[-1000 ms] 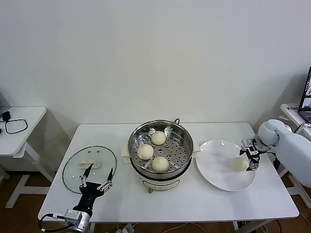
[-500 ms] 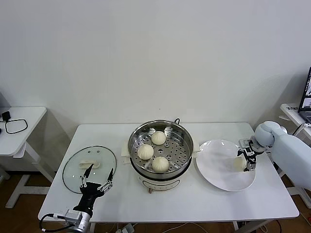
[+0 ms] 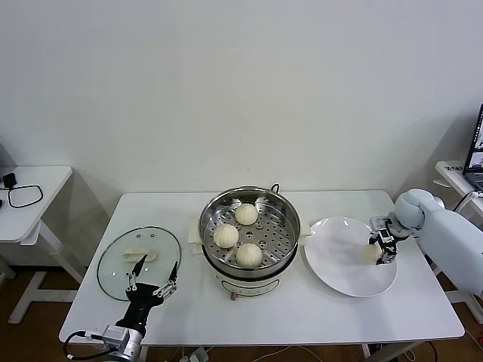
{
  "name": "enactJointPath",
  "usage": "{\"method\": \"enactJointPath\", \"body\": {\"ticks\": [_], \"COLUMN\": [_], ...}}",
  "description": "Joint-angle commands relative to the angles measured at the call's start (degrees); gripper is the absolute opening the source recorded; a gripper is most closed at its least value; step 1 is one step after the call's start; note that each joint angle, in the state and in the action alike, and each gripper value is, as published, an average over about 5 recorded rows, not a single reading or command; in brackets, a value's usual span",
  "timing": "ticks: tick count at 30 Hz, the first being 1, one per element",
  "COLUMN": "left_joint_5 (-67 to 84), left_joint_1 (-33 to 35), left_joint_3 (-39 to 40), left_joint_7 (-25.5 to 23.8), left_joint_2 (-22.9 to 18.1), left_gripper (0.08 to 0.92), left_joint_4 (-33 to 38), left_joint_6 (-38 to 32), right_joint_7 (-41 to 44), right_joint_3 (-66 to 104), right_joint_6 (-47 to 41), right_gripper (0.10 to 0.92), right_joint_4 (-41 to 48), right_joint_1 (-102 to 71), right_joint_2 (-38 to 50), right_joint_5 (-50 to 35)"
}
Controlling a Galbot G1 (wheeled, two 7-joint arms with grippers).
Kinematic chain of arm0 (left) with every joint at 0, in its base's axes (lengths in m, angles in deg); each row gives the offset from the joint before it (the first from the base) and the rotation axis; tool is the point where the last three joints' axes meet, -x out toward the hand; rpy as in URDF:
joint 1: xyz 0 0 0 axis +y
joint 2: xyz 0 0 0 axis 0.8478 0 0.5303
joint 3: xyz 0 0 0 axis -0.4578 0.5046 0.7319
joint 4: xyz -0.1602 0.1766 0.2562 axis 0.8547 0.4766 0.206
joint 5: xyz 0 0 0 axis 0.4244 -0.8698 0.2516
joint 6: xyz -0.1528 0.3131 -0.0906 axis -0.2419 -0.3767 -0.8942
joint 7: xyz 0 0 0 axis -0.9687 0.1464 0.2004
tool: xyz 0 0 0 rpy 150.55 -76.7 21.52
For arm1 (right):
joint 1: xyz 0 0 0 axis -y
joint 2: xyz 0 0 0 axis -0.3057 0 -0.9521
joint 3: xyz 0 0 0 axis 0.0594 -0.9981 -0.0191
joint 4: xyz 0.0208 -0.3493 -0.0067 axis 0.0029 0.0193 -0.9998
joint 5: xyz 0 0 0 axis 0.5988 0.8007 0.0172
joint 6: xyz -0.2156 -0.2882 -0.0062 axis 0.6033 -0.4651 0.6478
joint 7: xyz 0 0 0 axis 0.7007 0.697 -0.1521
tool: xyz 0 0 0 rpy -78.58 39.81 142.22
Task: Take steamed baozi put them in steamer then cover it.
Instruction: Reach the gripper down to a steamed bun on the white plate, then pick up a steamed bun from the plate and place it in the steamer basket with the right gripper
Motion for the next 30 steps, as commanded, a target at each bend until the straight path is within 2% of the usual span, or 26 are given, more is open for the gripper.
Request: {"method": "enactJointPath", "body": {"ticks": [1, 8, 16, 23, 30], "left_joint_5": [-0.06, -0.24, -0.05, 1.2, 2.34], "left_joint_1": [0.0, -0.02, -0.67, -1.62, -2.07], "left_joint_3": [0.16, 0.84, 0.63, 0.4, -0.46], "left_joint_7": [0.06, 0.15, -0.23, -0.9, -1.69], "left_joint_2": [0.03, -0.03, 0.26, 1.09, 1.44], "left_gripper": [0.823, 0.823, 0.823, 0.823, 0.823], "left_joint_4": [0.11, 0.3, -0.49, -1.03, -1.63], "left_joint_6": [0.04, -0.04, -0.24, -0.23, -0.21], "right_joint_7": [0.91, 4.03, 6.18, 4.33, 0.51], "right_joint_3": [-1.88, -17.29, -50.0, -68.17, -69.87], "right_joint_6": [-1.0, -7.58, -14.54, -19.68, -24.51], "right_gripper": [0.662, 0.666, 0.669, 0.67, 0.67], "right_joint_4": [-2.85, -13.79, -27.72, -36.41, -39.16], "right_joint_1": [1.95, 17.3, 52.15, 74.7, 77.38], "right_joint_2": [2.36, 11.55, 17.08, 10.18, -0.61], "right_joint_5": [-4.19, -20.82, -39.88, -52.48, -61.77]}}
